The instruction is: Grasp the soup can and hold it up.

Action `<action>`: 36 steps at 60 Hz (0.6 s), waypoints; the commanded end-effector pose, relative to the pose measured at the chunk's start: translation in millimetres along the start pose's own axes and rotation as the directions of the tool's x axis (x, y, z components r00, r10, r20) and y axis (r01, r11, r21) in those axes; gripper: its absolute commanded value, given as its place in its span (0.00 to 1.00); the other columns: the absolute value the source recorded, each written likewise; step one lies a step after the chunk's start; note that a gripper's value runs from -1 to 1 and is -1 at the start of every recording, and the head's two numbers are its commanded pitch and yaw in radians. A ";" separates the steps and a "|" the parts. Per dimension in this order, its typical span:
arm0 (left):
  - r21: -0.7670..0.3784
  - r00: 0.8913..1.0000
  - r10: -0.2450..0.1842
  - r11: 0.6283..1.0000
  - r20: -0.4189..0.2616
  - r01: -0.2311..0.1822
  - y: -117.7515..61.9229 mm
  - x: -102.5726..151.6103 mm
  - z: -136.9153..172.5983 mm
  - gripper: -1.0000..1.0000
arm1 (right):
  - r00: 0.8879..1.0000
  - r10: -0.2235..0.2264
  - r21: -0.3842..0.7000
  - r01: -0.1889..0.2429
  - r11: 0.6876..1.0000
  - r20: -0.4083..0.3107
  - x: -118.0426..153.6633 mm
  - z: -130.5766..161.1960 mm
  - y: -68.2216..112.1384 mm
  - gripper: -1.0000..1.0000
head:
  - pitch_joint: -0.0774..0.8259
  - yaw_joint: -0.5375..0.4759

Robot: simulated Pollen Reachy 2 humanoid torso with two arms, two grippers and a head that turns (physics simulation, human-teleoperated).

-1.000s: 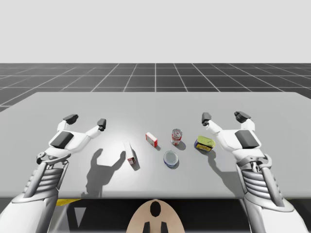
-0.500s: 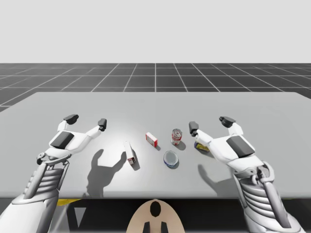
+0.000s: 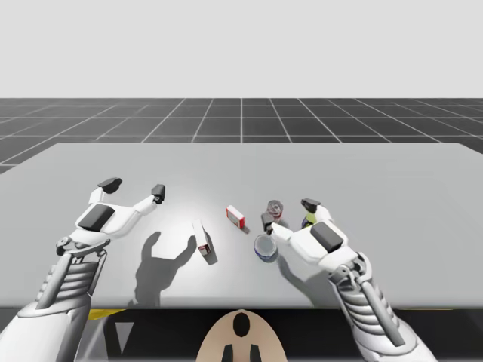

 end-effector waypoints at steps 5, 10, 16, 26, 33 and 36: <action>0.002 1.000 -0.004 1.000 -0.003 0.004 -1.0 -0.1 0.5 0.00 | 0.991 -0.110 0.042 0.114 0.993 -0.075 -12.1 -25.3 12.0 0.00 | 0.74 0.36; 0.001 1.000 -0.006 1.000 -0.004 0.006 -1.4 -0.3 0.8 0.00 | 0.986 -0.123 0.046 0.129 0.991 -0.108 -16.3 -36.1 12.3 0.00 | 0.74 0.35; 0.002 1.000 -0.005 1.000 -0.004 0.005 -1.7 -0.2 0.8 0.00 | 0.985 -0.114 0.043 0.120 0.992 -0.130 -19.8 -47.9 13.3 0.00 | 0.74 0.35; 0.001 1.000 -0.006 1.000 -0.003 0.006 -2.2 0.0 0.7 0.00 | 0.981 -0.104 0.034 0.111 0.993 -0.166 -26.3 -67.6 14.4 0.00 | 0.74 0.35; 0.001 1.000 -0.004 1.000 -0.005 0.004 -2.1 0.3 0.6 0.00 | 0.975 -0.101 0.029 0.109 0.994 -0.197 -32.8 -79.9 14.4 0.00 | 0.74 0.36; 0.001 1.000 -0.004 1.000 -0.005 0.004 -2.2 0.3 0.5 0.00 | 0.974 -0.097 0.021 0.104 0.994 -0.207 -36.2 -84.8 13.7 0.00 | 0.74 0.36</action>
